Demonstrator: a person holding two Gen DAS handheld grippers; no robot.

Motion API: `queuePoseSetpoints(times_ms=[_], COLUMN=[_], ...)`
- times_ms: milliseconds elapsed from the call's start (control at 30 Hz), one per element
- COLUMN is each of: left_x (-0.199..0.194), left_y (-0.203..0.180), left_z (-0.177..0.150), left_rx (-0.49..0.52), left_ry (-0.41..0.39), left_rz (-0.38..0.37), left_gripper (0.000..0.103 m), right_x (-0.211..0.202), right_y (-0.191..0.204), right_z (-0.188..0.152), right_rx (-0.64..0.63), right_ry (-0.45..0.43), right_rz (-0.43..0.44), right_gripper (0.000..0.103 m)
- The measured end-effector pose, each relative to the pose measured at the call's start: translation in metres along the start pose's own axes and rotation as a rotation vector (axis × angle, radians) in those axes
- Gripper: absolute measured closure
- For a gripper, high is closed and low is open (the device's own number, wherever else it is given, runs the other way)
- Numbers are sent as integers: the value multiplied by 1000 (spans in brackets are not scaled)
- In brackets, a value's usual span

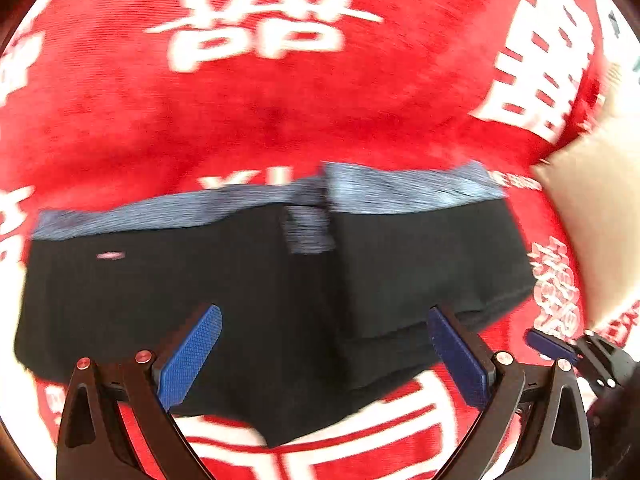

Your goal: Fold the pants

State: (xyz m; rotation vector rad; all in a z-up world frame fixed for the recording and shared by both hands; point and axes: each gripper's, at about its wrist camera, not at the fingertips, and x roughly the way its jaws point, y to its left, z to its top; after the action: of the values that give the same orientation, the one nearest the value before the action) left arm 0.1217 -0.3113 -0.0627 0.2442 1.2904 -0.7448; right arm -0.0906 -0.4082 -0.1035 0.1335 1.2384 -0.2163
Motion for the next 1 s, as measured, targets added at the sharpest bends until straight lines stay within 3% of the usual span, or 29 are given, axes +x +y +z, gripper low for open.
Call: queuePoseSetpoints(times_ms=[133,233,300,433,533,633,700,733,800,1000], left_x=[16,25,33,42,47,52,44,37,22,18], left_y=[-8,-11,-9,-12,-13,-13,-11,-10,-10,-12], left_z=[11,18,17,18,17,17,18,18,17,-3], left_rx=[-14,-34,-41,-34,-43,-40,-55,-58,-53,10], left_ry=[23,57,85,125,161,194,172,157,136,166], left_rz=[-57,-99,-105,-125,-147,-116,-139,-167,-194,-153], left_gripper=[0,11,11,27,47,83,89,99,99,99], right_x=[-3,0,2,2,5,7,7,7,6,0], right_y=[-23,-32,-39,-50,-58,-63,-67,-70,-75,-82], right_z=[-6,-9,-11,-14,-13,-14,-14,-15,-14,-14], right_rx=[93,126,163,215,234,245,257,270,288,310], right_ry=[20,30,37,35,37,44,48,52,52,53], right_rz=[27,42,62,75,84,89,96,102,109,106], right_gripper=[47,47,47,50,55,60,67,68,70,70])
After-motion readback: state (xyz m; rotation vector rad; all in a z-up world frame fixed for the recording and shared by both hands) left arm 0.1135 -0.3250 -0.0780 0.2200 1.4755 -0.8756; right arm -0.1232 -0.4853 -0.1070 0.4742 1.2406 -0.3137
